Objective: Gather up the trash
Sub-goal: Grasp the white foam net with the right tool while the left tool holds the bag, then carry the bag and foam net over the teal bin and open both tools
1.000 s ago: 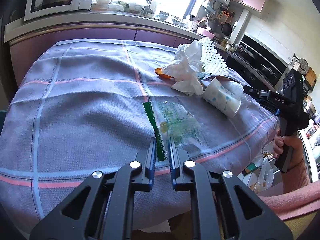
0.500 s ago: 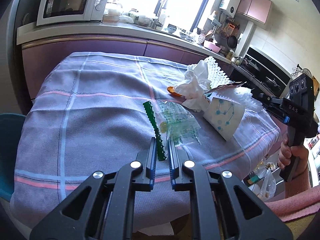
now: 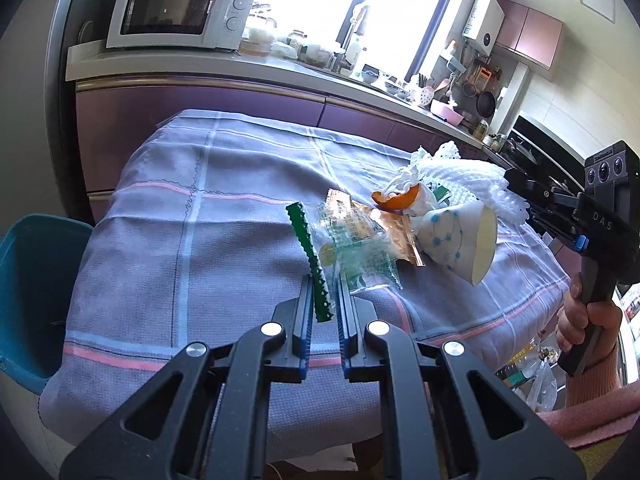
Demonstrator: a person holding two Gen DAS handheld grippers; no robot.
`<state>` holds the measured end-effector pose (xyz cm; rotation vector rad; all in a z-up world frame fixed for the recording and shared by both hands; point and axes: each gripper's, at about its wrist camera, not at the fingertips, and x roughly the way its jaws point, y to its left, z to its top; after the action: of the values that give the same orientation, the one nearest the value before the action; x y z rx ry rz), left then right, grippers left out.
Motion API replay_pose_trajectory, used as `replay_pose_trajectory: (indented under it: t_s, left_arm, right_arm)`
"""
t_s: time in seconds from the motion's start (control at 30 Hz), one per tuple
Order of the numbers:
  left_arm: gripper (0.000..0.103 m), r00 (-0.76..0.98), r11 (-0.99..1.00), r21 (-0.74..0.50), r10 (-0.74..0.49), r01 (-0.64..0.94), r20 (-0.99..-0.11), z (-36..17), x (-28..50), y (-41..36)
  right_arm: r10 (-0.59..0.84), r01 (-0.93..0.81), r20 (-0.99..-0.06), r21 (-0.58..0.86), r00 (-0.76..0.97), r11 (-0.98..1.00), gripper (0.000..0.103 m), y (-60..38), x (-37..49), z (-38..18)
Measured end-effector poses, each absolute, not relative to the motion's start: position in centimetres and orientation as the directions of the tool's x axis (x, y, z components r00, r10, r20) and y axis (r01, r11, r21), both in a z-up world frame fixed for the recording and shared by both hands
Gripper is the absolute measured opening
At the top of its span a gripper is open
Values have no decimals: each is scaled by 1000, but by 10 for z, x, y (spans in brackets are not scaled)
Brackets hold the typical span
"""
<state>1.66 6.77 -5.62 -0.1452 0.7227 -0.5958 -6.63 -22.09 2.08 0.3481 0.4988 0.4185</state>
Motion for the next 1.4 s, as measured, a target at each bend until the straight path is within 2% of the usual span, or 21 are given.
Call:
replay_pose_trajectory:
  t_s: [0.6, 1.0, 1.4]
  left_arm:
    - [12, 679, 881, -334, -472, 337, -561, -50, 14, 126]
    - [12, 773, 941, -311, -295, 133, -562, -42, 9, 208]
    - [12, 780, 954, -295, -149, -47, -607, -60, 13, 278]
  right_arm:
    - [636, -477, -364, 439, 680, 761, 11, -152, -14, 28]
    - [783, -641, -376, 450, 496, 622, 11, -53, 28, 25]
    - [834, -716, -435, 454, 340, 530, 11, 33, 47, 9]
